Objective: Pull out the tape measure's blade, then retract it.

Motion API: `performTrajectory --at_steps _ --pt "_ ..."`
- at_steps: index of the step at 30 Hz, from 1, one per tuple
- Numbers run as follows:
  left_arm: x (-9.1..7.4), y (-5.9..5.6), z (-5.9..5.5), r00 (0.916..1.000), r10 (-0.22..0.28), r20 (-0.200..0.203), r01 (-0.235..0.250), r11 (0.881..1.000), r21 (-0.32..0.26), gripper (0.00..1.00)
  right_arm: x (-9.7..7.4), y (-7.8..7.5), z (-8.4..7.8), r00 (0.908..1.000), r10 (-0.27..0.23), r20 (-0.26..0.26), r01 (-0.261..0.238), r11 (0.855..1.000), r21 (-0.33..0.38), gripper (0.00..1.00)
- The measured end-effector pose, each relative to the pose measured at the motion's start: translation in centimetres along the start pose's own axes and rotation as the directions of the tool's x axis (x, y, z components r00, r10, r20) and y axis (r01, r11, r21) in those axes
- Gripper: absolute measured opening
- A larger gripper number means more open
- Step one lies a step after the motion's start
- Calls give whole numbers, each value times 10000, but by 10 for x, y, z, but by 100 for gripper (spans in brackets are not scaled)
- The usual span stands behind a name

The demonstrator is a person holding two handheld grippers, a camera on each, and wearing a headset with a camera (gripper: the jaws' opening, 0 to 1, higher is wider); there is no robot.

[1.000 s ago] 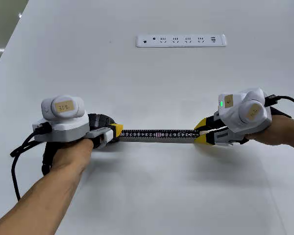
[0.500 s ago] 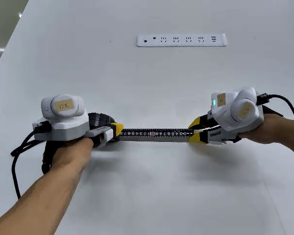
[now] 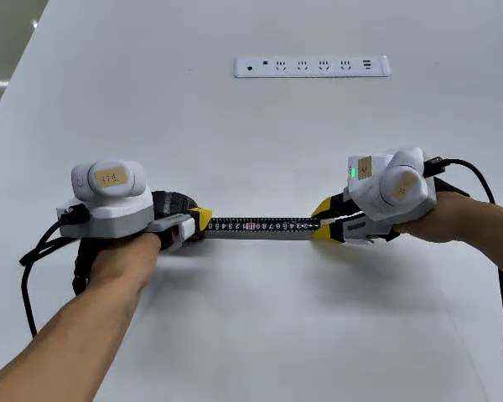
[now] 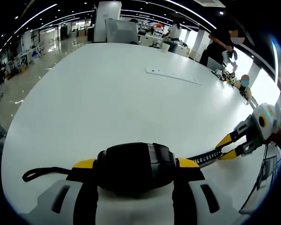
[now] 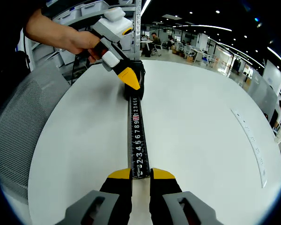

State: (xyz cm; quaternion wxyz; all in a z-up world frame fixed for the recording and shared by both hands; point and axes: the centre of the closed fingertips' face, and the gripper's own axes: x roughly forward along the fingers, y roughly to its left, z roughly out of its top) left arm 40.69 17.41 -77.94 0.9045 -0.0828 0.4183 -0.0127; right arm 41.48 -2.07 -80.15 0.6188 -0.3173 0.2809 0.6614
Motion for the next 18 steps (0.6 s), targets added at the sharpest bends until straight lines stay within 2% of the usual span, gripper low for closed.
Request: performTrajectory --at_steps 18 --pt "0 0 0 10000 -9 -33 9 10000 -35 59 17 3 20 9997 97 221 -97 10000 -11 10"
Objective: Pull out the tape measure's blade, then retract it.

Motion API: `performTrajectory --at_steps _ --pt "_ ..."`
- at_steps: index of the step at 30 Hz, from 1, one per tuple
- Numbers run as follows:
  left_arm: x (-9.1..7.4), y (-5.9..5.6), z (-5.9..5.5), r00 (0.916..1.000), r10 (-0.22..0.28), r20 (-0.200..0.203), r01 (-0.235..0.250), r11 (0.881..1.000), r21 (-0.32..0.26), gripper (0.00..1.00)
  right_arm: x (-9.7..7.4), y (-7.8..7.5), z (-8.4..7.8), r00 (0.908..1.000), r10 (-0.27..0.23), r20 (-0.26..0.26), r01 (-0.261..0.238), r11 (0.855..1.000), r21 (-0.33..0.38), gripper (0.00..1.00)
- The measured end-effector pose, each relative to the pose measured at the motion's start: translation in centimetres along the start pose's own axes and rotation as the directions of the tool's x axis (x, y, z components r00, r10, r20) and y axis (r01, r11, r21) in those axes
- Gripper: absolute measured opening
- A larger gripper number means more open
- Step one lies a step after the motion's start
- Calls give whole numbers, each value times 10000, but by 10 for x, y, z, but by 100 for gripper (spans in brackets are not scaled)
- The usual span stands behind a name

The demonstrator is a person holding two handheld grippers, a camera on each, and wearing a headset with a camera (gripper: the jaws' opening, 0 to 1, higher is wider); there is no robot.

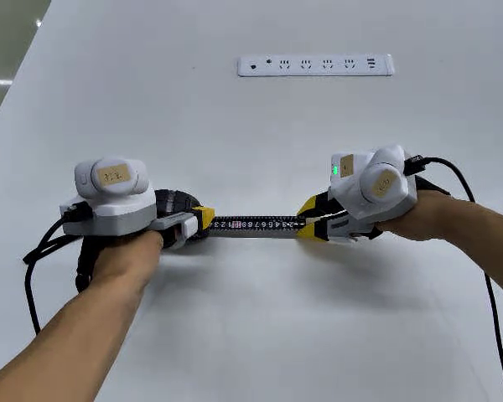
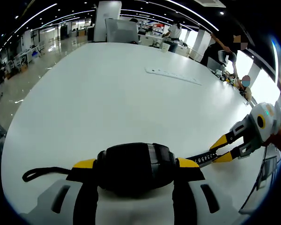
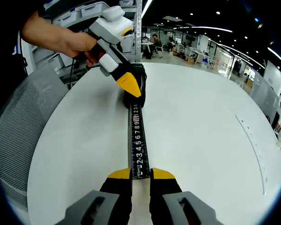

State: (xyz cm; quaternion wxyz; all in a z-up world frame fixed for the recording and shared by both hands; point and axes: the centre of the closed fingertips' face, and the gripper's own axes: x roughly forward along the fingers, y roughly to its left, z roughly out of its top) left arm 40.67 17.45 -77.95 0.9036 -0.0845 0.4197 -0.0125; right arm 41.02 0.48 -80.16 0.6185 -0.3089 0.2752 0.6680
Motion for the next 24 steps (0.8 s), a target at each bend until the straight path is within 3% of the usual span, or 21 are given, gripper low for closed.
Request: performTrajectory --at_steps 24 --pt "0 0 1 10000 -45 -44 45 10000 -53 60 23 -3 22 9995 53 306 -54 10000 5 10"
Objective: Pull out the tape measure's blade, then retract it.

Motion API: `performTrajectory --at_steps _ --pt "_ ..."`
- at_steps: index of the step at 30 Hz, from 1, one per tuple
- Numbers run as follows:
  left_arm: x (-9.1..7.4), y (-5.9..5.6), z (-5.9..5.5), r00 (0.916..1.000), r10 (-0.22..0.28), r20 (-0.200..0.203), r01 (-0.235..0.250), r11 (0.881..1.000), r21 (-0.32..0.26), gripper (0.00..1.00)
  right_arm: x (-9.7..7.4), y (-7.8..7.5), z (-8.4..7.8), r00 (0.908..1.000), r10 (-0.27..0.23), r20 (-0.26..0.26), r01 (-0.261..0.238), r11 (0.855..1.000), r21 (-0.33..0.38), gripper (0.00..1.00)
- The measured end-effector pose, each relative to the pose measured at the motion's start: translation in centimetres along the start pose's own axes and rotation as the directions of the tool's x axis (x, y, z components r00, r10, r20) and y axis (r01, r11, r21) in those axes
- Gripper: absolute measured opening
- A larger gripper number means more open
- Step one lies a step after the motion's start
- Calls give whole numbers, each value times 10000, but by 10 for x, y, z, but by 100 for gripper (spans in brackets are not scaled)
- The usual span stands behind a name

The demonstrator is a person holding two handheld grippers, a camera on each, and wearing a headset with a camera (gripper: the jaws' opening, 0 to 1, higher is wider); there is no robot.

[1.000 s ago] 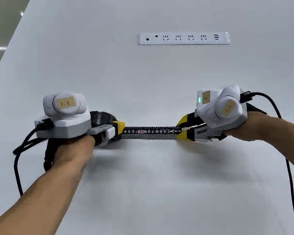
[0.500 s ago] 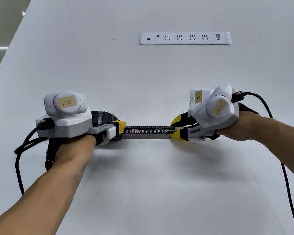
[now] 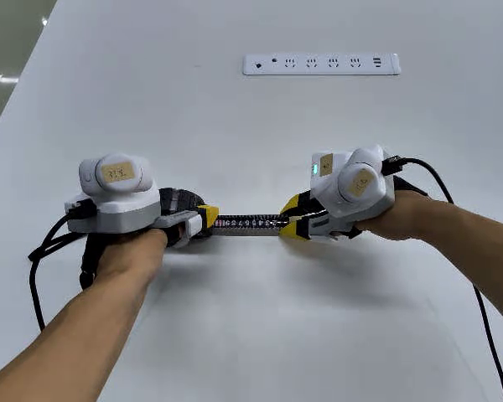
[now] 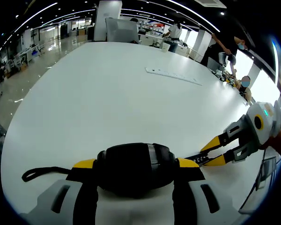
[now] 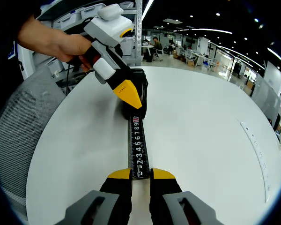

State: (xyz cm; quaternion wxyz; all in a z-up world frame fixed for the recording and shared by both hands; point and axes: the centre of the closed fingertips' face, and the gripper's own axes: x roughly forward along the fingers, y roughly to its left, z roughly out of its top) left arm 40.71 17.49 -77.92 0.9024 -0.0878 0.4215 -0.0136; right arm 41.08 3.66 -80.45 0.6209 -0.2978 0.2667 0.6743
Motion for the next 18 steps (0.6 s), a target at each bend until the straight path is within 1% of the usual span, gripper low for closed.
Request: performTrajectory --at_steps 18 --pt "0 0 -1 10000 -25 -29 25 10000 3 60 17 2 17 9999 54 133 -54 10000 -19 10"
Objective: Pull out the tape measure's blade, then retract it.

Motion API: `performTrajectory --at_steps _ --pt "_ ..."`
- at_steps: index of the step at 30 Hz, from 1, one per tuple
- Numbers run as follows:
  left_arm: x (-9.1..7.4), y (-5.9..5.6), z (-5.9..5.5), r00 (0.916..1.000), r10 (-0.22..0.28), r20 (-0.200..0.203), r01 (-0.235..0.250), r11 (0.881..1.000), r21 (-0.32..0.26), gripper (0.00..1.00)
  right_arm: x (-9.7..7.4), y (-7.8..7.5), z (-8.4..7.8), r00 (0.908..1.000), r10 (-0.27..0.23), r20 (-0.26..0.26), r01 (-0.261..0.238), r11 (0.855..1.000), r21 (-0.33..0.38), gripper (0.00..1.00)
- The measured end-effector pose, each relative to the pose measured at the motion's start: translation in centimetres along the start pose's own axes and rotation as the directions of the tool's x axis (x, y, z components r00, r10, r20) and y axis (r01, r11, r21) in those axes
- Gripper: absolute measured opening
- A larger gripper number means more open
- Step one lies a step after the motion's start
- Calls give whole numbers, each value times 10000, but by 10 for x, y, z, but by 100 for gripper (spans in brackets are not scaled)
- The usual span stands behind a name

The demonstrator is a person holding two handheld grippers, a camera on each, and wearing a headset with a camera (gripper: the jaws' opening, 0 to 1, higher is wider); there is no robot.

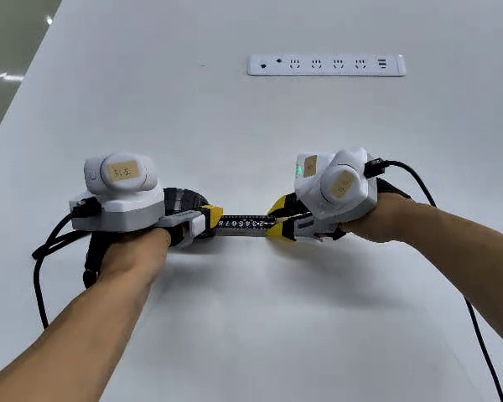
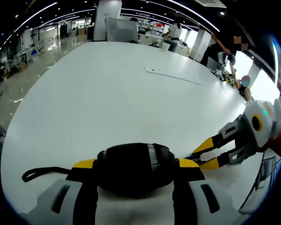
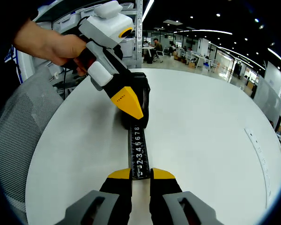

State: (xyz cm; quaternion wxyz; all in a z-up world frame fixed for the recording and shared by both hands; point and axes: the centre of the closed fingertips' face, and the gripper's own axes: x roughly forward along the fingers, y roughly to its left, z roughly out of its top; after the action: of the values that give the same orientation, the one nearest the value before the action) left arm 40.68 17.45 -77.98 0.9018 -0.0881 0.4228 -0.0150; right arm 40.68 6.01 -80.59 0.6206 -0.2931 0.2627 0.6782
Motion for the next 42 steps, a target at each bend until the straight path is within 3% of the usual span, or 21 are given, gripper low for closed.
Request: performTrajectory --at_steps 42 --pt "0 1 -1 9999 -125 -118 124 9998 -134 60 38 4 41 9990 184 410 -177 9997 -175 10"
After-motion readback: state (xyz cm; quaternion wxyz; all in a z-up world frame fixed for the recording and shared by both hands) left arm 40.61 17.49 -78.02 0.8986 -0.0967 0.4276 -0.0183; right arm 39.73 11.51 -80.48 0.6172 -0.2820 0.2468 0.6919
